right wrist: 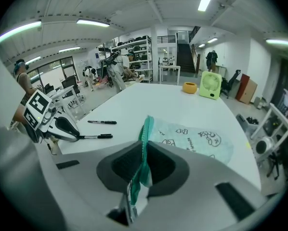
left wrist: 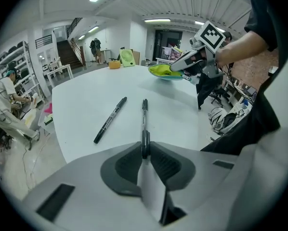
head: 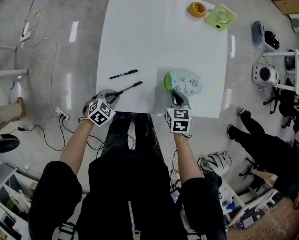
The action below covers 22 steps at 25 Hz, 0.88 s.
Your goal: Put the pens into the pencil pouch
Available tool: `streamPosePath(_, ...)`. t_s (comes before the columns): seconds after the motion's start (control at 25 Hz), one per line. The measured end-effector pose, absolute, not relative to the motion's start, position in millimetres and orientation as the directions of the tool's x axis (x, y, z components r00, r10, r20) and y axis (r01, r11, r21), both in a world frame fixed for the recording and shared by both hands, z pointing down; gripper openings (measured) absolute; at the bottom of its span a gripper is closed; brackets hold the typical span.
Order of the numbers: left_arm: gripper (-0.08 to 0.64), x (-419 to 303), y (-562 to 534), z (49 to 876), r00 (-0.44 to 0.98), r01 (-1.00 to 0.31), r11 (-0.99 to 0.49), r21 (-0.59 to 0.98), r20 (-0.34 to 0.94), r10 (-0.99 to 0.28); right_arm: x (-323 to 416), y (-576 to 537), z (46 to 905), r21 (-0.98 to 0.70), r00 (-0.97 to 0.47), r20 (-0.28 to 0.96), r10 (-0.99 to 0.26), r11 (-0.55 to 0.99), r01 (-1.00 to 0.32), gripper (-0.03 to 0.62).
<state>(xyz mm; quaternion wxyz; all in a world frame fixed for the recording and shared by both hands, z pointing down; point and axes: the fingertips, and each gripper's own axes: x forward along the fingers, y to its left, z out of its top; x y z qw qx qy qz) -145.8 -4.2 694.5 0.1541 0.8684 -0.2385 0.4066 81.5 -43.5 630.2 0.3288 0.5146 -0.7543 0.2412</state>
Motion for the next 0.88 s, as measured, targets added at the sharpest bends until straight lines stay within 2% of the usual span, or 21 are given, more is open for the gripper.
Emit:
streamPosePath(0.44, 0.067, -134.8, -13.4, 663.3, 0.636, -0.512, -0.854, 0.085, 0.706, -0.311, 82.4, -44.1, 629.6, -0.022, -0.252, 0.746, -0.617, 0.356, -0.934, 0.040)
streamPosePath(0.88, 0.067, -116.7, -23.1, 625.0, 0.706, -0.421, -0.902, 0.092, 0.657, -0.263, 83.2, -43.7, 624.4, -0.008, -0.255, 0.746, -0.616, 0.374, -0.927, 0.040)
